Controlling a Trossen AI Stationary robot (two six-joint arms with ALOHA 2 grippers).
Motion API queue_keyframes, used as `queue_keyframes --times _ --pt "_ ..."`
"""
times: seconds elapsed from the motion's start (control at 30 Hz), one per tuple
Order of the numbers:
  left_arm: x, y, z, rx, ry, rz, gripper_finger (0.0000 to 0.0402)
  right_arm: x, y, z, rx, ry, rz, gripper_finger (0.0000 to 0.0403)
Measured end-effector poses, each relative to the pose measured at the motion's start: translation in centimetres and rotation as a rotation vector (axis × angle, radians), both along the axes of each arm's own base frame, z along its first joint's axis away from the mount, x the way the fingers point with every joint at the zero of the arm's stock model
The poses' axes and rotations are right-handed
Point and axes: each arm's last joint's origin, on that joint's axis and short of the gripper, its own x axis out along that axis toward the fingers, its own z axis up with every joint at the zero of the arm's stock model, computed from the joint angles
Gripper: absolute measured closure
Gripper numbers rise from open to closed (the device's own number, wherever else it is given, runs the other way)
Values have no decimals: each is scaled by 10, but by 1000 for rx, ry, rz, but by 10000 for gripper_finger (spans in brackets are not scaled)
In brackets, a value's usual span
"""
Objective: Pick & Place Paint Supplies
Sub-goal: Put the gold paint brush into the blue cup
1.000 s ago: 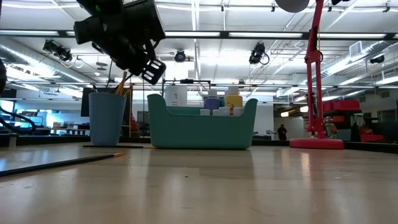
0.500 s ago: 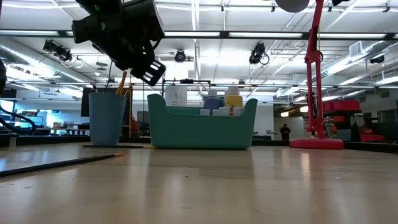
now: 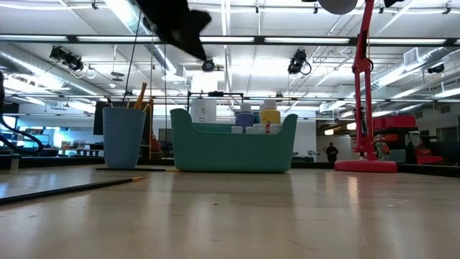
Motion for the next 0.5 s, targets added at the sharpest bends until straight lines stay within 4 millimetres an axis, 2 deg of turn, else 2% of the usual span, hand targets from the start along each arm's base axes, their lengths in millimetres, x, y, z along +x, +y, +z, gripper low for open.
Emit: queue_keyframes --times 0.23,0.37,0.5 --pt "-5 -45 17 -185 -6 -230 280 0 0 0 71 15 -12 275" --pt "-13 -67 12 -393 -11 -312 280 0 0 0 68 14 -16 275" --pt "-19 -88 6 -644 -61 -301 280 0 0 0 68 13 -18 275"
